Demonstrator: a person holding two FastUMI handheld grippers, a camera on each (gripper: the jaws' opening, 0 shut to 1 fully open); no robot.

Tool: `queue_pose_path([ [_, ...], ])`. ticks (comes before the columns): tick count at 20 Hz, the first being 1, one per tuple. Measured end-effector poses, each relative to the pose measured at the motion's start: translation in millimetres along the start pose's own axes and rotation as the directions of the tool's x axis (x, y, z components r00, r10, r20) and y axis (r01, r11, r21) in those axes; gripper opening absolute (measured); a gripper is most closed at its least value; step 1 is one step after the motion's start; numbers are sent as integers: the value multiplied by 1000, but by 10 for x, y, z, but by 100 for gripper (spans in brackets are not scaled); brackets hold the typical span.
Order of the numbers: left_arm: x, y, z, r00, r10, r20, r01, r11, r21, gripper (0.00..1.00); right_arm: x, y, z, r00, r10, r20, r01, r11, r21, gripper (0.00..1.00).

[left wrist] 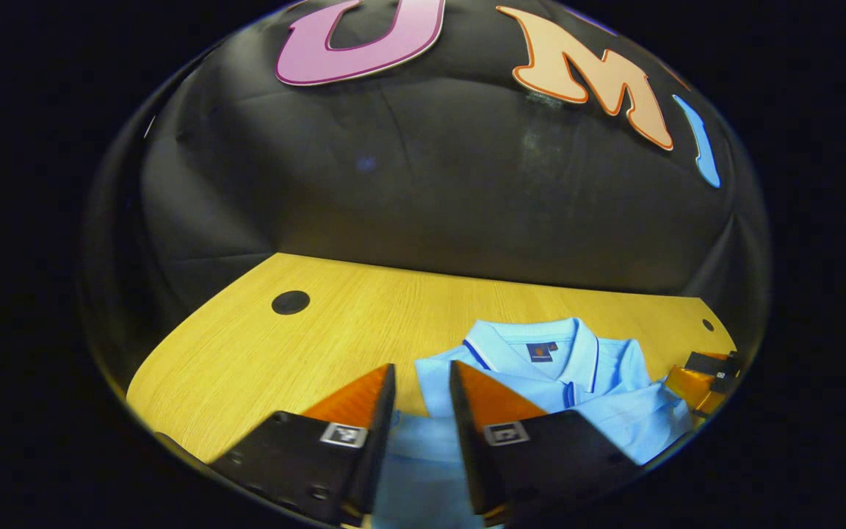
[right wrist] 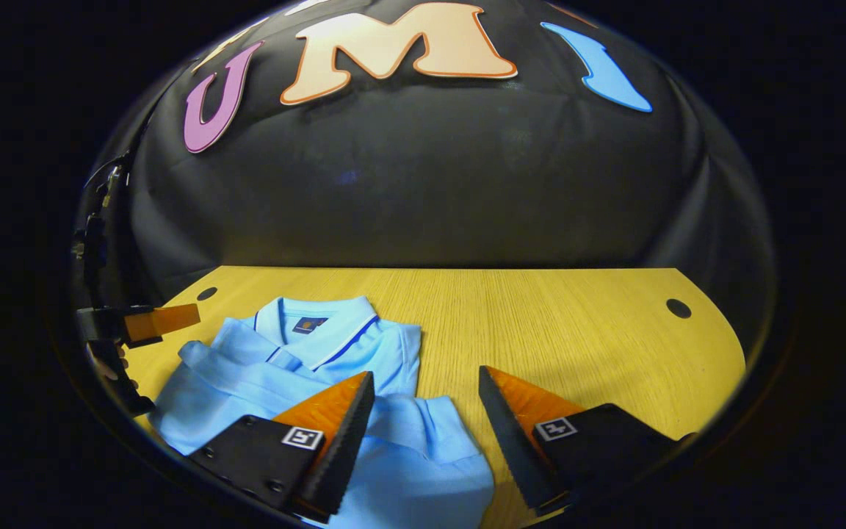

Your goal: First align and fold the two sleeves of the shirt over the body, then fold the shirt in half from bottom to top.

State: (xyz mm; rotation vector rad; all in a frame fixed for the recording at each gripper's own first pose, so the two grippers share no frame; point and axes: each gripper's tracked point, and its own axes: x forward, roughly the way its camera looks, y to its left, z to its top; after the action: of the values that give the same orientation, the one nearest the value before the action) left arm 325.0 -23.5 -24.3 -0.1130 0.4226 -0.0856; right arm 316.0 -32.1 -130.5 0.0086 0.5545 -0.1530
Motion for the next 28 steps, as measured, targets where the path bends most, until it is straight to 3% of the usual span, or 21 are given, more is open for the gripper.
queue_pose_path([
  [2,-105,-27,54,1000,-10,6,10,1000,-10,87,-69,8,47,1000,8,11,-8,1000,2,100],
  [3,-172,-27,89,1000,-13,13,14,1000,-15,98,-122,-3,84,1000,8,19,-8,1000,3,100],
  [8,-614,5,192,998,-26,58,27,999,-18,96,-542,-25,229,997,35,66,-35,999,3,100],
  [12,-1031,13,-14,997,-54,50,55,998,-11,96,-1067,-60,236,992,59,114,-57,998,-21,99],
  [18,-1683,-76,-422,994,-101,33,101,995,6,96,-1805,-7,32,979,123,161,-126,992,7,100],
  [28,-2442,-251,-1141,990,-140,10,140,990,7,96,-2529,28,-453,965,181,187,-187,982,12,98],
])
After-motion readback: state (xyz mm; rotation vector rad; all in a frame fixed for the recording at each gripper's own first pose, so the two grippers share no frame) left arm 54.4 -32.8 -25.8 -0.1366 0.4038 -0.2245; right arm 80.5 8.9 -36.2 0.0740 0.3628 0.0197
